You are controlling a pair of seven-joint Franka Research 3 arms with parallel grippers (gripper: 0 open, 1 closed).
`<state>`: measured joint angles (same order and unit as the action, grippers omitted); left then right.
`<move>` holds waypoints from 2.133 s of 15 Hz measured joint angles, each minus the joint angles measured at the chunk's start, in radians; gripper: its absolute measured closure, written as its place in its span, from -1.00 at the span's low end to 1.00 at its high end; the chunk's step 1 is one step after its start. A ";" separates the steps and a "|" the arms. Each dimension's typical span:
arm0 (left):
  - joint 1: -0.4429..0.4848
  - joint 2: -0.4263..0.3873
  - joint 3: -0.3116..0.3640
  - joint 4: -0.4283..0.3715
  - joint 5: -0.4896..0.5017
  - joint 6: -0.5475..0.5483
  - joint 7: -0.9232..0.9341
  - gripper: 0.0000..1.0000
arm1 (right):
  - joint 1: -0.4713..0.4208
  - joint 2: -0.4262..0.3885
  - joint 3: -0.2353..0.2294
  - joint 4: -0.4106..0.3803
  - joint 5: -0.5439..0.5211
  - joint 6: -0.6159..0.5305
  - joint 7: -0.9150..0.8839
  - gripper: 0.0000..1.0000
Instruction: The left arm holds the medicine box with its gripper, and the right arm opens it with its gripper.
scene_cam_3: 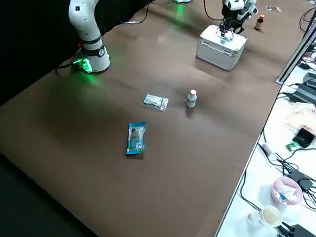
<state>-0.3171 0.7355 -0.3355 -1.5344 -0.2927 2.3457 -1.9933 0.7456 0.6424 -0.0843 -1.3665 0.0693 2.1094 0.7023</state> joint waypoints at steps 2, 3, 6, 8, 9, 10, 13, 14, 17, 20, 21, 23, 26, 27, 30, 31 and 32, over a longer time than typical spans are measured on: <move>0.000 0.000 0.000 0.000 0.000 0.000 0.000 0.39 | 0.000 0.000 -0.001 0.000 -0.001 0.000 0.000 0.16; 0.000 0.000 0.000 0.000 0.000 0.000 0.000 0.39 | 0.000 0.000 -0.001 0.000 -0.001 0.000 0.000 0.23; 0.000 0.000 0.000 0.000 0.000 0.000 0.000 0.39 | -0.003 0.000 -0.003 0.000 -0.001 0.000 0.000 0.37; 0.000 0.000 0.000 0.000 0.000 0.000 0.000 0.39 | -0.002 0.000 -0.002 0.000 -0.001 -0.007 0.000 0.38; 0.000 0.000 0.000 0.000 0.000 0.000 0.000 0.39 | -0.002 0.000 -0.002 0.001 -0.001 -0.012 0.000 0.38; 0.000 0.000 0.000 0.000 0.000 0.000 0.000 0.39 | -0.002 0.000 -0.002 0.001 -0.001 -0.016 0.000 0.38; 0.000 0.000 0.000 0.000 0.000 0.000 0.000 0.39 | -0.002 0.000 -0.002 0.004 -0.001 -0.020 0.000 0.38; 0.000 0.000 0.000 0.000 0.000 0.000 0.000 0.39 | -0.002 0.000 -0.002 0.007 -0.001 -0.022 0.000 0.38; 0.000 0.000 0.000 0.000 0.000 0.000 0.000 0.39 | -0.002 0.000 0.000 0.016 -0.001 -0.041 0.000 0.43; 0.000 0.000 0.000 0.000 0.000 0.000 0.000 0.39 | -0.002 0.000 0.003 0.018 0.000 -0.051 0.000 0.51; 0.000 0.000 0.000 0.000 0.000 0.000 0.000 0.39 | -0.002 0.000 0.004 0.019 0.005 -0.053 0.001 0.52; 0.000 0.000 0.000 0.000 0.000 0.000 0.000 0.39 | -0.003 -0.001 0.004 0.021 0.015 -0.054 0.001 0.58; 0.000 0.000 0.000 0.000 0.000 0.000 0.000 0.39 | -0.002 -0.001 0.004 0.021 0.022 -0.055 0.001 0.67; 0.000 0.000 0.000 0.000 0.000 0.000 0.000 0.39 | -0.002 -0.001 0.004 0.021 0.023 -0.055 0.001 0.67; 0.000 -0.001 0.000 0.000 0.000 0.001 -0.001 0.39 | -0.002 -0.001 0.005 0.023 0.028 -0.051 0.004 0.75; 0.000 0.000 0.000 0.000 0.000 0.001 -0.001 0.39 | -0.002 -0.001 0.005 0.023 0.028 -0.051 0.006 0.75; 0.000 -0.001 -0.001 0.000 0.000 0.001 -0.001 0.39 | -0.002 -0.001 0.005 0.023 0.028 -0.051 0.008 0.75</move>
<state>-0.3169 0.7350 -0.3360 -1.5342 -0.2924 2.3468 -1.9944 0.7431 0.6415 -0.0797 -1.3433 0.0970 2.0579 0.7099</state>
